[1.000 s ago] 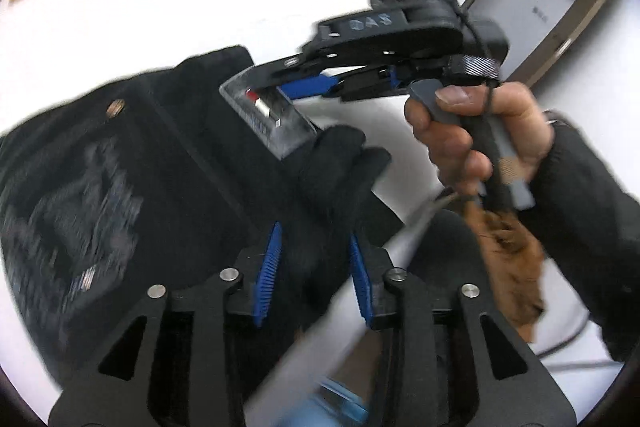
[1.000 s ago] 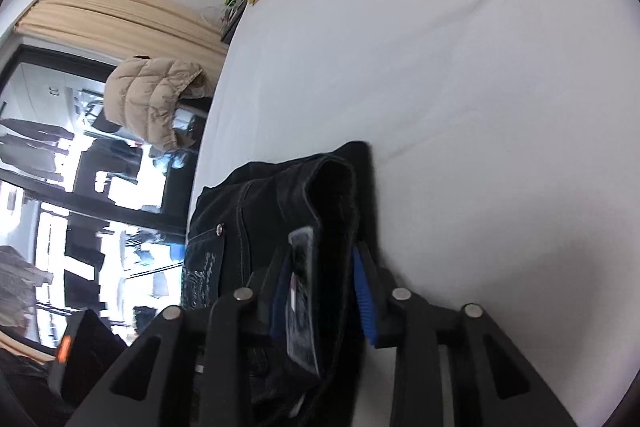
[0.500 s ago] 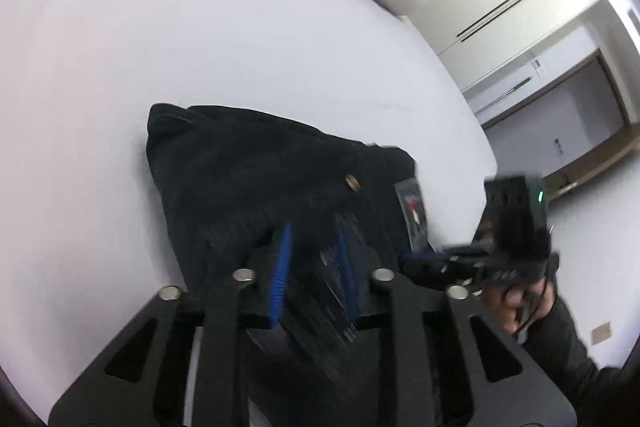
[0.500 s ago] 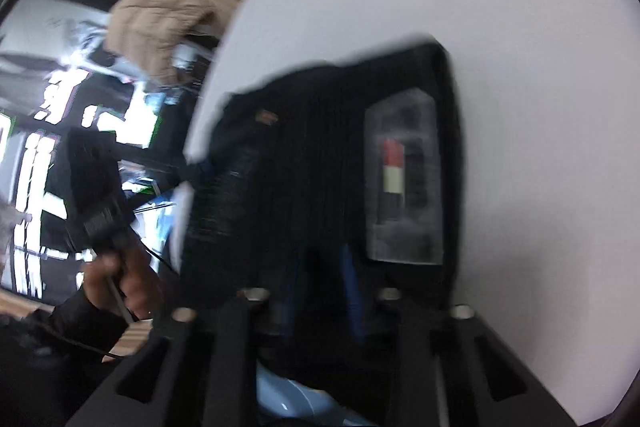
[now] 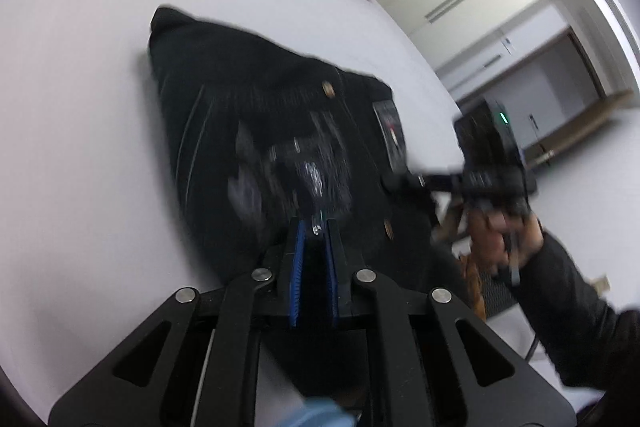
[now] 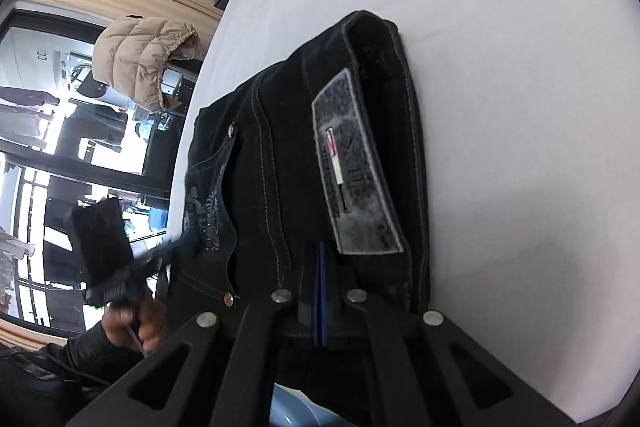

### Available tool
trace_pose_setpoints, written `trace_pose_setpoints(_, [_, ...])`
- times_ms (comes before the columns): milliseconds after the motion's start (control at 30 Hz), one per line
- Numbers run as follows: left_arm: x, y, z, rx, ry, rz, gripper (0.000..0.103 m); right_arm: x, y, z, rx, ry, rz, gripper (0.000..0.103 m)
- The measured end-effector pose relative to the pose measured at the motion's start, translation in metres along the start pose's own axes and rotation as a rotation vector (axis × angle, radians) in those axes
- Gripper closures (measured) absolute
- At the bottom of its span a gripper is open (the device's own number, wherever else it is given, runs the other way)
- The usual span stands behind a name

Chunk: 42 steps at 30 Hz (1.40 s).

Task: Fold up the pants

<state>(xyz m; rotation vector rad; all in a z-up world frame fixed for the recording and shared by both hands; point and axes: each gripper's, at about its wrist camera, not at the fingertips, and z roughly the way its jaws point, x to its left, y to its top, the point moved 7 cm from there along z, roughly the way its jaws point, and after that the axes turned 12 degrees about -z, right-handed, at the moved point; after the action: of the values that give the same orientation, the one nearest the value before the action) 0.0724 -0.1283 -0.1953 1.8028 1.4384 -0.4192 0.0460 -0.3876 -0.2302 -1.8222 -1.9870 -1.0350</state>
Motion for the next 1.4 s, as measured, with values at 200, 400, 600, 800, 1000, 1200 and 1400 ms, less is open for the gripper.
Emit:
trace_pose_setpoints(200, [0.001,-0.036,-0.01,0.035,-0.103,-0.039,0.094,-0.004,-0.005,-0.004,-0.014,0.032,0.019,0.103])
trace_pose_setpoints(400, [0.02,-0.04,-0.009,0.053,-0.168,-0.096,0.094,-0.009,-0.008,-0.003,-0.039,0.055,0.039,0.103])
trace_pose_setpoints(600, [0.018,-0.027,-0.035,0.046,-0.191,-0.134,0.098,-0.009,-0.011,-0.015,-0.083,0.079,0.065,0.1])
trace_pose_setpoints(800, [0.028,0.011,-0.079,-0.064,-0.149,-0.169,0.074,-0.001,0.005,-0.082,-0.275,0.106,0.03,0.028])
trace_pose_setpoints(1000, [0.061,0.041,-0.058,-0.046,-0.145,-0.295,0.033,-0.041,0.02,-0.058,-0.188,0.056,0.101,0.029])
trace_pose_setpoints(1200, [0.064,0.052,-0.032,0.044,-0.136,-0.317,0.033,-0.048,0.027,-0.031,-0.126,0.092,0.109,0.041])
trace_pose_setpoints(1400, [0.067,0.067,-0.011,0.109,-0.076,-0.318,0.065,-0.033,0.031,-0.005,-0.024,0.077,0.074,0.054])
